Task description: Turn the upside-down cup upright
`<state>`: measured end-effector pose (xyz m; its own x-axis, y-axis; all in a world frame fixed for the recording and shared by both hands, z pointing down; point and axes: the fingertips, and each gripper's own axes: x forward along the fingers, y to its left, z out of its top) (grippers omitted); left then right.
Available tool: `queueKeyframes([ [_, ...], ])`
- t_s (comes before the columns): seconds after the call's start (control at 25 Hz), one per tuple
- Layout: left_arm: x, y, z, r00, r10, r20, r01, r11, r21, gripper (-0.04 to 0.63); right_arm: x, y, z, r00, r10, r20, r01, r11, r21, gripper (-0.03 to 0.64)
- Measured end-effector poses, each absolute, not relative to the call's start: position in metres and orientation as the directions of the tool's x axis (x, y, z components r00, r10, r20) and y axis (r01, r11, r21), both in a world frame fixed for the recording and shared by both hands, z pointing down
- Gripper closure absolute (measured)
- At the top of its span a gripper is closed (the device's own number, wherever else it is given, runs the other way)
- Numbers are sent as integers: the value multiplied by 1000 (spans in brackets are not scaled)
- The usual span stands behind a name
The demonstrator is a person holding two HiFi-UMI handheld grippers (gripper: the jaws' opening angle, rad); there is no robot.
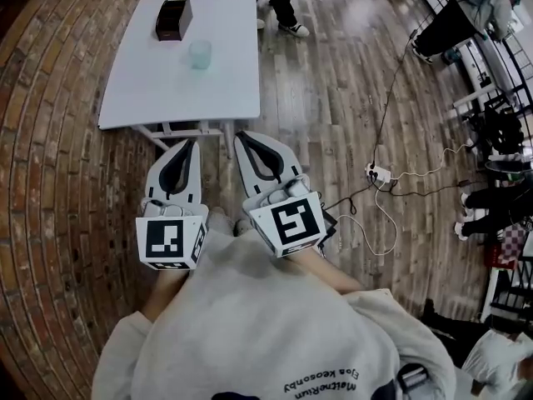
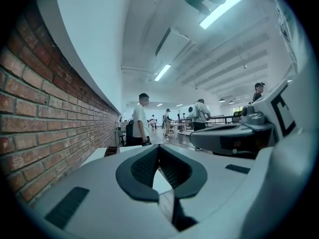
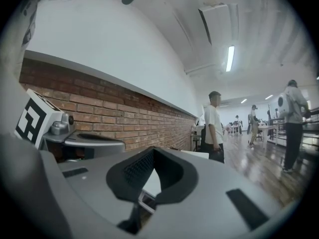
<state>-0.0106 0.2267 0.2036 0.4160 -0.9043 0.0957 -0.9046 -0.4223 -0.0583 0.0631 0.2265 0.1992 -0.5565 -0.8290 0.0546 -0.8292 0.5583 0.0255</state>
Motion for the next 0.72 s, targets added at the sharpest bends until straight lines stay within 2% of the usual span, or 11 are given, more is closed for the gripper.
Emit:
queueKeyframes([
  [0.28, -19, 192, 208, 425, -899, 111, -901, -431, -41, 586, 53, 191, 208, -543, -835, 88, -838, 545, 9, 612],
  [0.72, -44, 67, 223, 467, -874, 134, -880, -474, -19, 586, 22, 69, 223, -506, -855, 116, -860, 511, 11, 612],
])
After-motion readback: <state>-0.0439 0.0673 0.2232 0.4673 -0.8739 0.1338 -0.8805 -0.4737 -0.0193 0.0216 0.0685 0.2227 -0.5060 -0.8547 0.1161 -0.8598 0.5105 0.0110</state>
